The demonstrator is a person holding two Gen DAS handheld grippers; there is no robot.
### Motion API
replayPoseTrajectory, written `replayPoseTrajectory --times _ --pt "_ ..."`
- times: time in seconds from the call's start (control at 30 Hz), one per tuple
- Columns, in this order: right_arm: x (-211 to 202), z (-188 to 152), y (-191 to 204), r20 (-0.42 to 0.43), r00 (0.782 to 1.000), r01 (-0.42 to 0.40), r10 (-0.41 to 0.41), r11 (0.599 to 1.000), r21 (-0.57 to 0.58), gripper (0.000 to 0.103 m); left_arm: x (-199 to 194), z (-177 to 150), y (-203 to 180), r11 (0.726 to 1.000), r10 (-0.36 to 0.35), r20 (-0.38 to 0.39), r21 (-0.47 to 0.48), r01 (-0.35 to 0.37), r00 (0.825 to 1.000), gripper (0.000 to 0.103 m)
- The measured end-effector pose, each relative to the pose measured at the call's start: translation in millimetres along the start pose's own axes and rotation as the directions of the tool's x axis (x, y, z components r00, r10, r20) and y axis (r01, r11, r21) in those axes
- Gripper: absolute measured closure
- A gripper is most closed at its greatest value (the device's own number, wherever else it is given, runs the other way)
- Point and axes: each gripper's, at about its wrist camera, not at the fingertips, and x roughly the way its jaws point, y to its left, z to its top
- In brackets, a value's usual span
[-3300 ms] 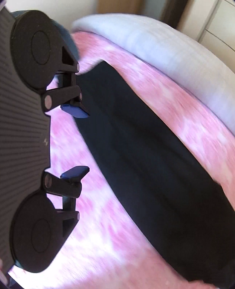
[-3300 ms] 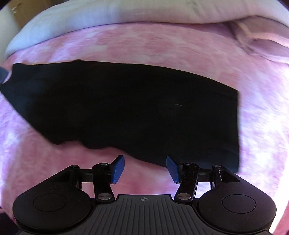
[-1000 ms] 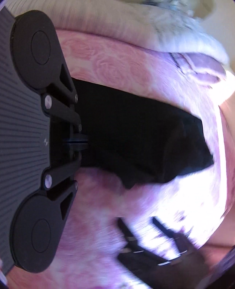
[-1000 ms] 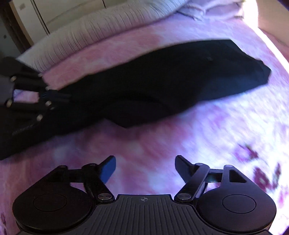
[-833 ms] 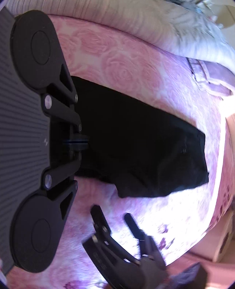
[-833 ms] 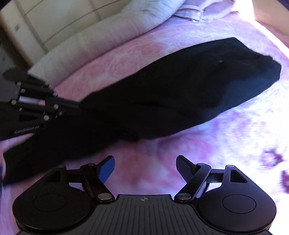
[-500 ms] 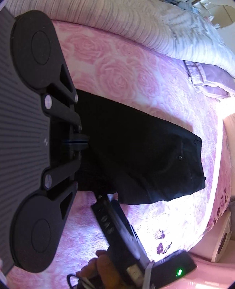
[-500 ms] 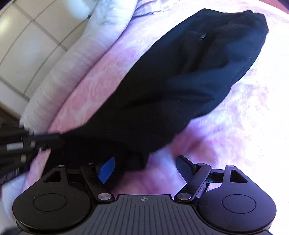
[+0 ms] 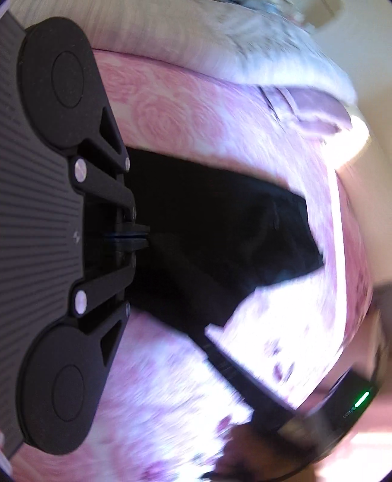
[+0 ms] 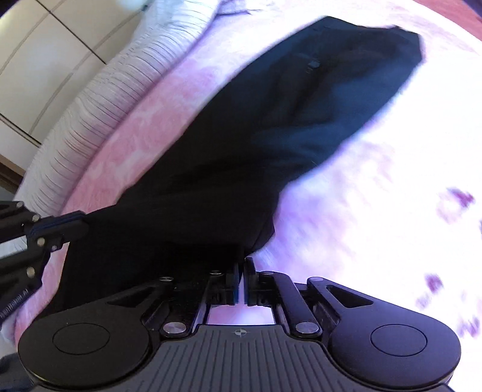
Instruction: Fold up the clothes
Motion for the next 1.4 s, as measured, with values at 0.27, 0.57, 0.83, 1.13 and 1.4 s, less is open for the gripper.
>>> replayPoseTrajectory --times 0.27,0.57,0.83,1.13,1.4 --pt "-13.5 -36.2 17.0 0.118 0.983 0.160 -0.140 0.970 -0.185 0.049 13.5 -4.9 -5.6 1.000 0.029 -0.007 -0.001 -0.029 1.000 0.102" --pt "26.1 -39.8 61.4 0.381 0.899 0.352 -0.215 0.872 -0.339 0.019 6.7 1.1 26.6 0.998 0.059 0.024 -0.021 -0.059 0.998 0.102" --pt "11.9 -56.8 33.6 0.506 0.804 0.590 -0.312 0.520 -0.617 0.019 9.0 -5.3 -1.4 0.998 0.014 0.037 0.062 -0.017 0.999 0.102" --pt "10.2 -75.6 22.9 0.446 0.818 0.575 -0.363 0.496 -0.651 0.019 23.7 -28.5 -60.5 0.970 -0.033 -0.023 0.241 0.038 0.999 0.102" --pt "-26.0 -77.5 9.3 0.281 0.867 0.489 -0.412 0.596 -0.636 0.019 -20.9 -60.3 -53.1 1.000 -0.003 -0.118 -0.013 0.002 0.993 0.092"
